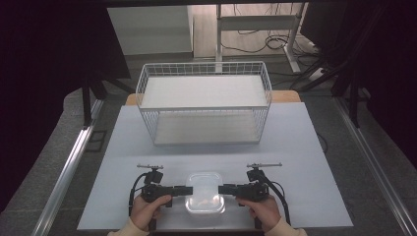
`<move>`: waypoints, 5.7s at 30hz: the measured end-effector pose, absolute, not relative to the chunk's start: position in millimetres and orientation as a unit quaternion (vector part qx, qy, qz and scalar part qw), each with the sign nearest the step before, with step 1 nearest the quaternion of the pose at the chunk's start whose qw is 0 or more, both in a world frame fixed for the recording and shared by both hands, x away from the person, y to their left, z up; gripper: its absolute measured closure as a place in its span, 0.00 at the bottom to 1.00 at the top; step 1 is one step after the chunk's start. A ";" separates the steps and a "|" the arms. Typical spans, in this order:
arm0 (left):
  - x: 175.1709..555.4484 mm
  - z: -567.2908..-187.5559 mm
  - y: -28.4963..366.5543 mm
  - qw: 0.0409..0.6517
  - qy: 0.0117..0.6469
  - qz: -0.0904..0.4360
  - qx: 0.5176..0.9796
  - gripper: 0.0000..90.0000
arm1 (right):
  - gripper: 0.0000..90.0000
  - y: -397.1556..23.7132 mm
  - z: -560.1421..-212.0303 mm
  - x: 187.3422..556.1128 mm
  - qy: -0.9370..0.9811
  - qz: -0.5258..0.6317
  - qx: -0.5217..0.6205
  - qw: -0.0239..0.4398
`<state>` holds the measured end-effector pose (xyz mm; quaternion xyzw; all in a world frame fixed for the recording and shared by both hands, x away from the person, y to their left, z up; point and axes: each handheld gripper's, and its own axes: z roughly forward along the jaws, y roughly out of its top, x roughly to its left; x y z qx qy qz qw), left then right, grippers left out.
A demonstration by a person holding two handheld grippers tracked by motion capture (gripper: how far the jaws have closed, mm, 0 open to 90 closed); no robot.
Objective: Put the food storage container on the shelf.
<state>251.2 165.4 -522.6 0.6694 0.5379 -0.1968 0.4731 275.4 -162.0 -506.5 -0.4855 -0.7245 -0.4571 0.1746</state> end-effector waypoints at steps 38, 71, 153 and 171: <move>240.0 -498.3 172.6 0.511 0.511 -0.152 0.675 0.88 | 0.89 -173.2 -492.9 271.7 -0.707 -0.496 -0.475 0.171; 239.6 -478.8 175.2 0.529 0.482 -0.126 0.687 0.90 | 0.89 -169.7 -473.8 270.9 -0.736 -0.506 -0.431 0.130; 485.3 -323.5 199.8 0.589 0.499 -0.160 0.615 0.88 | 0.82 -149.0 -293.9 508.4 -0.717 -0.513 -0.457 0.116; 490.1 -330.2 200.6 0.603 0.522 -0.110 0.593 0.50 | 0.57 -145.9 -296.3 516.1 -0.678 -0.538 -0.491 0.102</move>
